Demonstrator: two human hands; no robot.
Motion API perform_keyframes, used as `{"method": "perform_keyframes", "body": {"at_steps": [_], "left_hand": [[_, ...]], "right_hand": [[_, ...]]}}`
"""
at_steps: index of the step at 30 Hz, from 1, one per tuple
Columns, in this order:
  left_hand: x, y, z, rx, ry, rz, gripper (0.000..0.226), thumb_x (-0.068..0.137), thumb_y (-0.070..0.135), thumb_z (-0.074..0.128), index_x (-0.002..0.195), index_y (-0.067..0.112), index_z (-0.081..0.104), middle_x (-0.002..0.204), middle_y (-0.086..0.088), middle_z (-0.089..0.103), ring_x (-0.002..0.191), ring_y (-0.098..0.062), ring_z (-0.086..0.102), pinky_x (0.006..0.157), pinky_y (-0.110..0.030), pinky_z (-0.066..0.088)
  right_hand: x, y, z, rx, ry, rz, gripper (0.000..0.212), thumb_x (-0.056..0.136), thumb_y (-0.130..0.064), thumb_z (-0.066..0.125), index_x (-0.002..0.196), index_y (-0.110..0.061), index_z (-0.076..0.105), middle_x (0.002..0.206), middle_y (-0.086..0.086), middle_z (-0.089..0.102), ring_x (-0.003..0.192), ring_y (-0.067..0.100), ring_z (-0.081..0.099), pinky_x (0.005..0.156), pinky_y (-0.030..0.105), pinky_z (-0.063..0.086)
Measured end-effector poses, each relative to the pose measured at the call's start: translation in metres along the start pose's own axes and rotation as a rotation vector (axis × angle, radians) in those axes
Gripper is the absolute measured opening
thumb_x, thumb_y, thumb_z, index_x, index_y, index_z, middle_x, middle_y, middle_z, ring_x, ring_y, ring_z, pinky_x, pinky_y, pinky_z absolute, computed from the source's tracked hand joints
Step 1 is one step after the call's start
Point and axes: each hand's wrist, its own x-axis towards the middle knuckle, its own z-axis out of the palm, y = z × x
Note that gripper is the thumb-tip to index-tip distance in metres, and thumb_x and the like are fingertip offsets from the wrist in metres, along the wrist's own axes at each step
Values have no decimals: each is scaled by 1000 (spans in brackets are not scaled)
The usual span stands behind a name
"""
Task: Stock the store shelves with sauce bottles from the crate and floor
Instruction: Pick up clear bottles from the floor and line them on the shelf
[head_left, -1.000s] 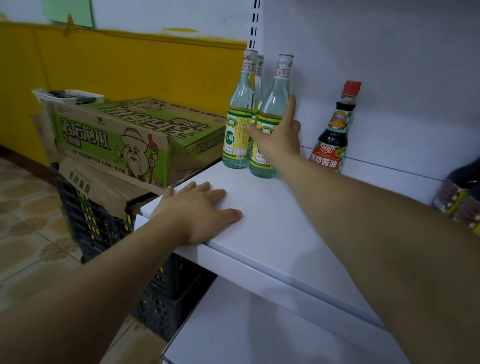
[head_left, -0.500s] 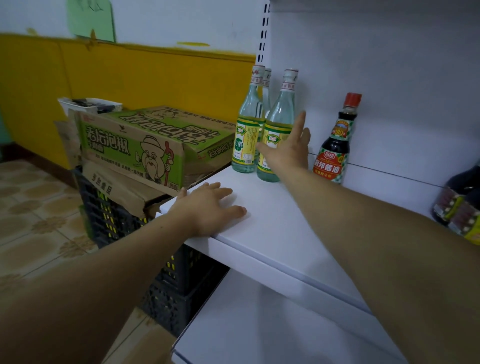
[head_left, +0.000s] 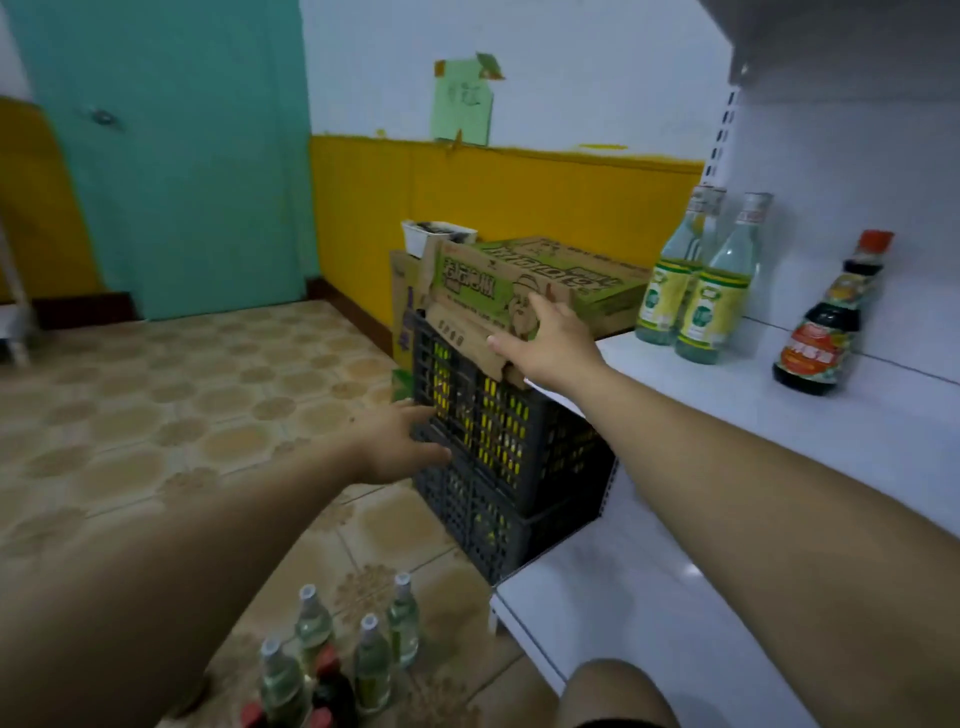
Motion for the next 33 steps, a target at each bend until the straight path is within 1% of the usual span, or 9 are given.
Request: {"method": "perform_keyframes", "body": {"at_steps": [4,10,13,15,18,22,25,28,33], "left_hand": [[-70,-60,10,-82,19,-191,76,86,52,59,150,29,23,160,-2,13,145,-25,18,115,-40,23],[-147,-136,33,-221,54,-455,75,88,46,59,150,26,24,159,-3,17,143,-25,24,113,-38,26],[-166,-172,48,-298,69,-579,75,87,42,62,150,25,24,157,-2,22,140,-25,31,106,-34,32],[-168,-196,59,-311,65,-632,75,88,40,62,150,21,25,156,-4,27,139,-24,32,109,-34,30],[-159,-229,81,-358,38,-704,74,89,39,61,150,18,26,153,-7,32,137,-25,35,107,-31,31],[-128,-264,117,-439,-31,-738,74,89,35,62,150,16,24,152,-9,34,134,-26,39,104,-30,34],[-92,-292,145,-462,-96,-735,78,86,40,63,150,19,25,154,-8,31,135,-26,38,106,-31,34],[-50,-315,174,-510,-150,-725,77,87,39,62,151,20,23,155,-5,28,129,-21,43,102,-28,34],[15,-350,224,-521,-251,-706,76,88,39,60,151,19,23,157,-5,25,141,-24,30,106,-28,30]], "right_hand": [[-40,-53,63,12,-231,-91,89,85,-66,56,154,-28,16,162,2,14,143,31,26,110,47,36],[-88,-103,152,-1,-385,-237,90,80,-67,60,153,-27,25,158,4,27,141,29,31,111,43,36],[-95,-117,193,14,-502,-282,89,82,-63,61,153,-27,22,159,3,25,142,28,30,108,40,35],[-93,-120,222,5,-578,-312,89,83,-63,60,154,-27,20,161,1,20,145,27,26,111,41,32],[-82,-114,270,-9,-675,-297,88,85,-62,58,154,-27,18,161,-1,17,145,26,26,112,42,33],[-63,-88,335,-66,-763,-237,83,88,-54,61,154,-26,19,161,1,20,141,27,34,102,36,39],[-49,-61,386,-99,-831,-158,85,87,-52,62,154,-22,19,158,6,26,138,29,36,107,38,39],[-36,-33,435,-97,-896,-67,84,89,-50,62,154,-21,18,159,6,24,140,29,33,107,38,35],[-16,-3,505,-56,-968,-4,82,91,-42,62,155,-19,16,161,4,18,142,29,29,106,37,34]]}}
